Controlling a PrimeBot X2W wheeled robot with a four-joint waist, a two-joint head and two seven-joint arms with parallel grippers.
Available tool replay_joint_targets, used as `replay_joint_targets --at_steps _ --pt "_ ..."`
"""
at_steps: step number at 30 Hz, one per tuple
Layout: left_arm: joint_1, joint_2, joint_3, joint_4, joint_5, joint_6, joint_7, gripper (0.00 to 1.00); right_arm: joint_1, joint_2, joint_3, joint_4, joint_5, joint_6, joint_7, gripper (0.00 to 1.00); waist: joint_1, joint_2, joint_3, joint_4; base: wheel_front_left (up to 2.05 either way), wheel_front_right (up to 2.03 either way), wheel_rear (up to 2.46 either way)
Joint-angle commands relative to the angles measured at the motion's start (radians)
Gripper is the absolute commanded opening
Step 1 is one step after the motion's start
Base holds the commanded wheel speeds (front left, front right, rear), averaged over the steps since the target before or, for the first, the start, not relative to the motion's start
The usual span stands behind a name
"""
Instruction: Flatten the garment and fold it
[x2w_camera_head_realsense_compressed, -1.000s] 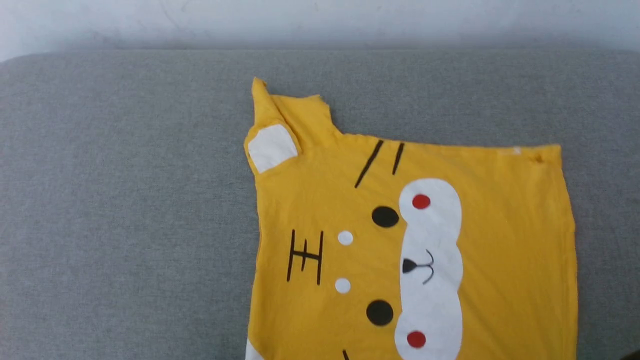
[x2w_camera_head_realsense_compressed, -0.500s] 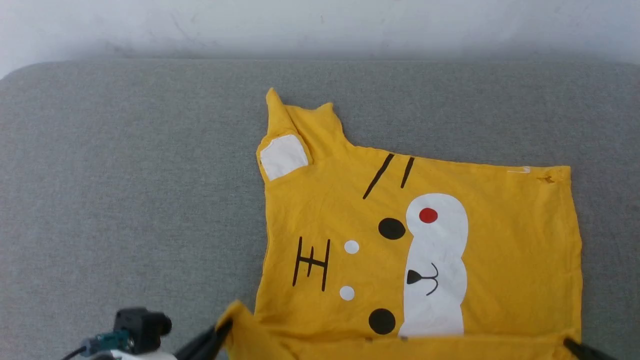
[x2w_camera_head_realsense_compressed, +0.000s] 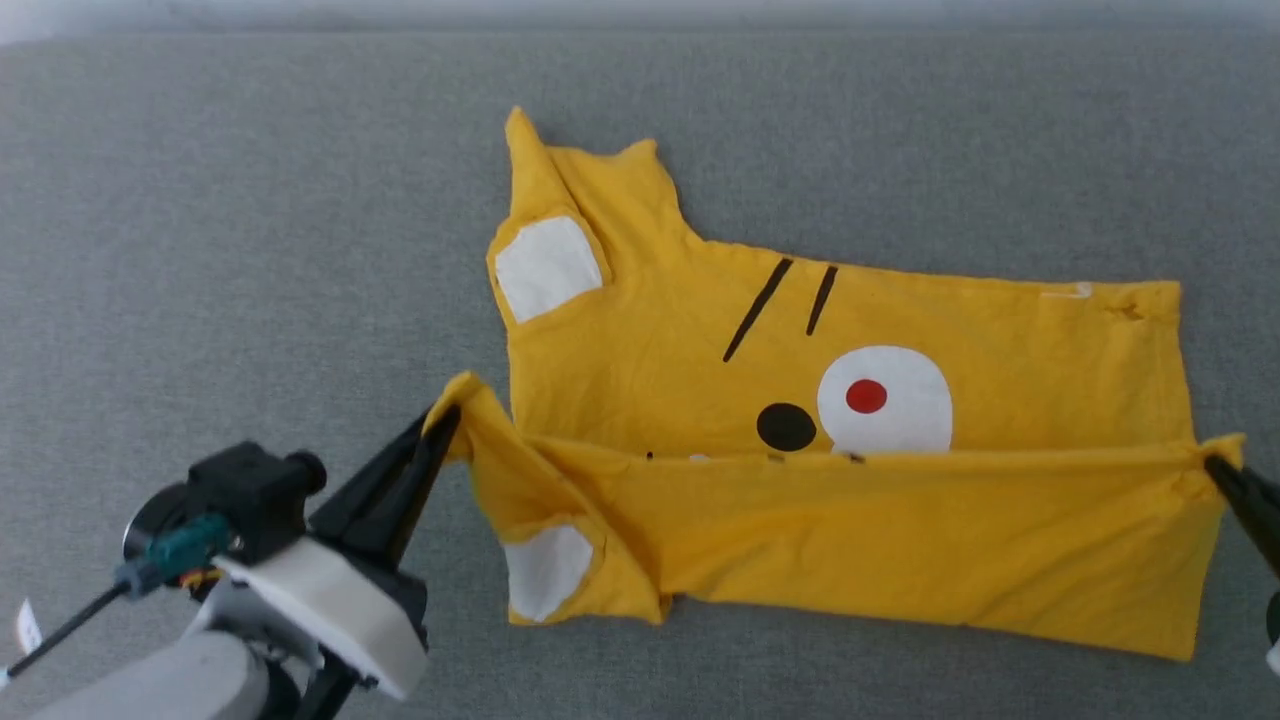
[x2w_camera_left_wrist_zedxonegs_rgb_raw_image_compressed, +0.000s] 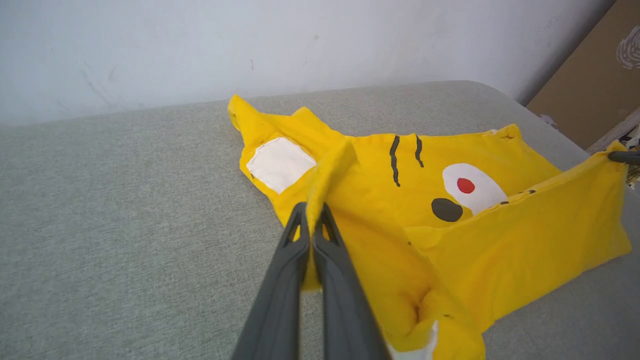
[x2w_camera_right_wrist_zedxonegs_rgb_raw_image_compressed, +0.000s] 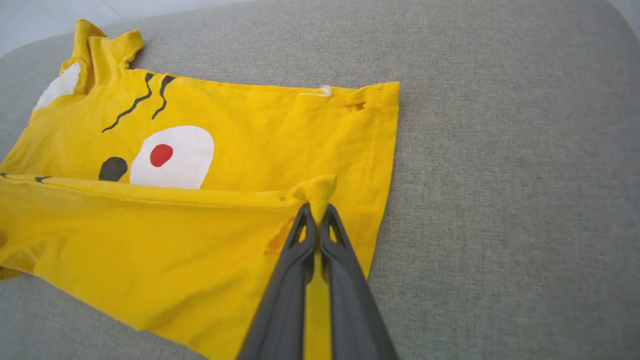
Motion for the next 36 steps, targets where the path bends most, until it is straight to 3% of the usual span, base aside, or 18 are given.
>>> replay_joint_targets --at_steps 1,10,17,19,20,21,22,24,30,36 --pt "-0.030 -0.019 0.008 0.021 0.014 -0.010 -0.007 0.00 -0.034 -0.010 0.007 0.013 -0.013 -0.001 -0.012 0.00 -0.0002 0.0000 0.058 -0.013 0.00 0.00 0.00" --pt "-0.114 -0.144 -0.001 0.214 0.025 -0.089 -0.017 0.00 -0.154 -0.034 0.089 0.125 -0.015 -0.001 -0.030 0.00 -0.0002 0.0000 0.136 -0.022 0.00 0.00 0.00" --pt "-0.130 -0.205 -0.001 0.365 0.032 -0.098 -0.032 0.00 -0.207 -0.042 0.154 0.207 -0.006 -0.001 -0.064 0.00 -0.0002 0.0000 0.154 -0.021 0.00 0.00 0.00" --pt "-0.133 -0.221 0.000 0.394 0.029 -0.101 -0.034 0.28 -0.216 -0.040 0.165 0.228 -0.001 -0.001 -0.072 0.00 -0.0002 0.0000 0.152 -0.019 0.00 0.00 0.00" --pt "-0.134 -0.228 -0.001 0.404 0.025 -0.106 -0.035 0.41 -0.221 -0.038 0.169 0.237 0.003 -0.001 -0.076 0.26 -0.0002 0.0000 0.149 -0.018 0.00 0.00 0.00" --pt "-0.134 -0.235 -0.002 0.413 0.023 -0.111 -0.036 0.46 -0.224 -0.037 0.174 0.244 0.006 -0.001 -0.080 0.77 -0.0002 0.0000 0.147 -0.017 0.00 0.00 0.00" --pt "-0.134 -0.243 -0.002 0.421 0.020 -0.116 -0.037 0.56 -0.225 -0.037 0.180 0.251 0.012 -0.001 -0.079 1.00 -0.0002 0.0000 0.143 -0.016 0.00 0.00 0.00" --pt "-0.131 -0.256 0.000 0.432 0.014 -0.125 -0.041 0.98 -0.228 -0.037 0.187 0.256 0.019 -0.001 -0.089 1.00 -0.0002 0.0000 0.133 -0.014 0.00 0.00 0.00" --pt "-0.090 -0.276 0.036 0.422 0.002 -0.130 -0.058 1.00 -0.208 -0.046 0.194 0.241 0.030 -0.001 -0.122 1.00 -0.0002 0.0000 0.083 -0.012 0.00 0.00 0.00" --pt "0.018 -0.277 0.164 0.318 0.070 -0.061 -0.066 1.00 -0.155 -0.014 0.096 0.199 -0.039 -0.001 -0.214 1.00 -0.0002 0.0000 0.024 -0.009 0.00 0.00 0.00"
